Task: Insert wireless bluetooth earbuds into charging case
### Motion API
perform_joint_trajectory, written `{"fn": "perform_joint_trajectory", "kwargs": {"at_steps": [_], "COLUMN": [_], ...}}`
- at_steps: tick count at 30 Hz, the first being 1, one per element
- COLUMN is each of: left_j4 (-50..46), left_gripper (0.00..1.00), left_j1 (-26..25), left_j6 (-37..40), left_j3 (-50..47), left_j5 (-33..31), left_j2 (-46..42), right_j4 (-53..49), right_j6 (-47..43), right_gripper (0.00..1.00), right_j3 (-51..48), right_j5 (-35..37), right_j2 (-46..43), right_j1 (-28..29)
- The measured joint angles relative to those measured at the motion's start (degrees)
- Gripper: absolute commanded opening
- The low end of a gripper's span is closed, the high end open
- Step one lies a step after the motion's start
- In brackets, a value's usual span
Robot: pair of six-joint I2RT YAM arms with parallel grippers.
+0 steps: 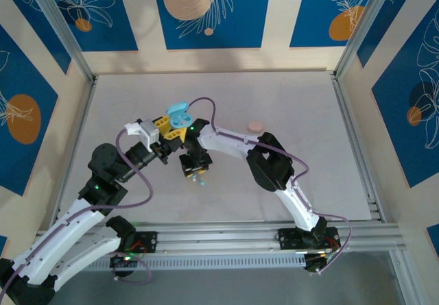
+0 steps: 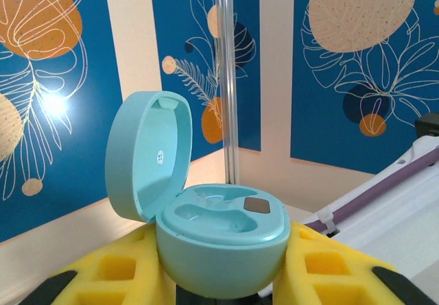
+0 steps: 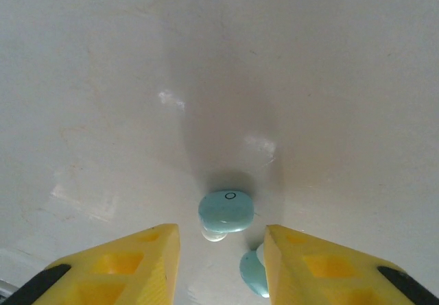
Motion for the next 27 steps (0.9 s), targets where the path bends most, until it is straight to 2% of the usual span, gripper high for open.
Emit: {"fn": "perform_joint_trajectory", "kwargs": {"at_steps": [9,27], "left_j4": [0.00,0.00], "left_gripper": [0.24,0.24], "left_j1": [0.00,0.00], "left_j6": [0.00,0.00], "left_j3": [0.00,0.00], "left_j5": [0.00,0.00], "left_j2": [-0.15,-0.13], "right_j4": [2.29,2.86], "right_j6": [4.20,4.74], "right_gripper": [0.39,0.38], "right_j3": [-1.88,-1.86], "right_j5": [-2.23,-2.67], "right_j2": [0.00,0.90], "right_j1": [-0.85,-1.14]}}
